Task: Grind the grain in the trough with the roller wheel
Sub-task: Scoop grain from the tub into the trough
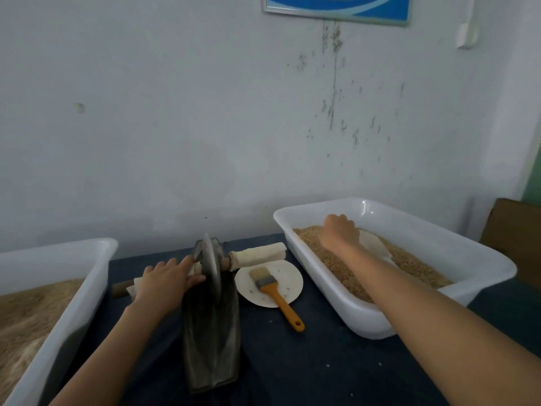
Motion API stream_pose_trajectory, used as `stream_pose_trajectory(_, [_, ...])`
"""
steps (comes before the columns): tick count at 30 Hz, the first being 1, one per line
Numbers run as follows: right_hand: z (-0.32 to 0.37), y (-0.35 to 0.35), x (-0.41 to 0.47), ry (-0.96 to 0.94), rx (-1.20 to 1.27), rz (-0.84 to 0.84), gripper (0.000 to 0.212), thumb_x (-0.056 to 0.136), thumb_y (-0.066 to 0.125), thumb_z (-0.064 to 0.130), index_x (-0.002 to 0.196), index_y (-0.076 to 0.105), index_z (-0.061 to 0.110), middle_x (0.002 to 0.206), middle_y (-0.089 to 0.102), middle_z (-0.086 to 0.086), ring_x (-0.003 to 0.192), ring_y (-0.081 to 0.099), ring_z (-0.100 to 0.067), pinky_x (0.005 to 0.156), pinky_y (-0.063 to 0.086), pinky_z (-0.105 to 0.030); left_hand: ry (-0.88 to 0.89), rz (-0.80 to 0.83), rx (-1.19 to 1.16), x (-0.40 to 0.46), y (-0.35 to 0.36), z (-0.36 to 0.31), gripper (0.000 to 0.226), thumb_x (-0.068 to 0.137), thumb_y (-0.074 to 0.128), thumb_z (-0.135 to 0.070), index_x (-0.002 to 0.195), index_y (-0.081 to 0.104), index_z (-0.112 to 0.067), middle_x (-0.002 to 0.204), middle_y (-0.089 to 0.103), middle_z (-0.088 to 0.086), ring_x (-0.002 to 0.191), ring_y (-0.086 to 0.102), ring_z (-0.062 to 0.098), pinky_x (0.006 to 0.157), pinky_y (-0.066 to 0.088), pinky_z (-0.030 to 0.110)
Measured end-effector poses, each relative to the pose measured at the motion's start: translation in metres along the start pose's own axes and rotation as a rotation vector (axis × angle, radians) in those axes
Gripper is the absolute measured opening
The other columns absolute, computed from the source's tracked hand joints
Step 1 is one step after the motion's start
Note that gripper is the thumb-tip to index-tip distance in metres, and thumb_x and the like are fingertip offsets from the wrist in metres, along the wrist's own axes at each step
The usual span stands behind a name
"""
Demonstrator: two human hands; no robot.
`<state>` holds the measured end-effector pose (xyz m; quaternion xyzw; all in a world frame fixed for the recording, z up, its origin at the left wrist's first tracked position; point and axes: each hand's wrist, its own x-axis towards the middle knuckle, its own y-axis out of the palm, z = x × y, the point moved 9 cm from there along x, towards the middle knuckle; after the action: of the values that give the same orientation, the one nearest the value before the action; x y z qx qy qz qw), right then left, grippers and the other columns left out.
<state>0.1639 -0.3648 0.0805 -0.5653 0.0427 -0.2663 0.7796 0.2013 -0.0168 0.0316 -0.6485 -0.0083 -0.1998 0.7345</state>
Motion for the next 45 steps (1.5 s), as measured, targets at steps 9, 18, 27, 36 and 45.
stream_pose_trajectory(9, [-0.100,0.009,0.002,0.362,-0.200,0.136,0.065,0.093,0.053,0.029,0.147,0.022,0.008,0.145,0.031,-0.021,0.131,0.033,-0.039,0.106,0.034,-0.054,0.002,0.014,0.023,0.002,-0.006,-0.006,0.053,0.092,0.029,-0.064,0.128,0.040,-0.027,0.121,0.056,0.001,0.114,0.053,0.023,0.092,0.038,0.036])
stream_pose_trajectory(18, [-0.105,0.016,0.000,0.403,-0.022,0.156,0.056,0.097,0.047,0.029,0.147,0.032,0.007,0.142,0.043,-0.019,0.126,0.045,-0.036,0.106,0.040,-0.045,0.002,0.001,0.011,0.002,-0.005,-0.005,0.054,0.091,0.029,-0.064,0.131,0.038,-0.029,0.120,0.056,0.001,0.113,0.053,0.023,0.092,0.038,0.036])
stream_pose_trajectory(27, [-0.041,-0.004,0.002,0.013,-0.380,0.107,0.025,0.092,0.053,0.012,0.115,0.059,0.010,0.083,0.052,-0.001,0.084,0.056,-0.020,0.070,0.045,-0.028,-0.002,-0.003,-0.002,-0.001,-0.011,-0.008,0.052,0.092,0.029,-0.064,0.127,0.041,-0.027,0.118,0.057,0.001,0.112,0.053,0.022,0.092,0.037,0.035])
stream_pose_trajectory(36, [-0.028,-0.018,-0.011,0.052,-0.781,0.411,0.047,0.092,0.039,0.002,0.137,0.048,0.012,0.138,0.048,-0.005,0.100,0.056,-0.019,0.080,0.044,-0.027,0.001,-0.017,-0.009,-0.002,-0.009,-0.006,0.055,0.091,0.029,-0.064,0.133,0.036,-0.029,0.118,0.057,-0.001,0.111,0.054,0.020,0.093,0.038,0.034])
stream_pose_trajectory(45, [0.005,0.012,-0.022,-0.011,-0.755,0.588,0.040,0.098,0.045,0.011,0.137,0.046,0.003,0.097,0.053,-0.005,0.075,0.052,-0.016,0.073,0.044,-0.027,0.016,-0.031,0.008,-0.006,-0.014,-0.010,0.055,0.093,0.028,-0.062,0.137,0.032,-0.029,0.122,0.054,-0.001,0.115,0.052,0.018,0.097,0.038,0.033])
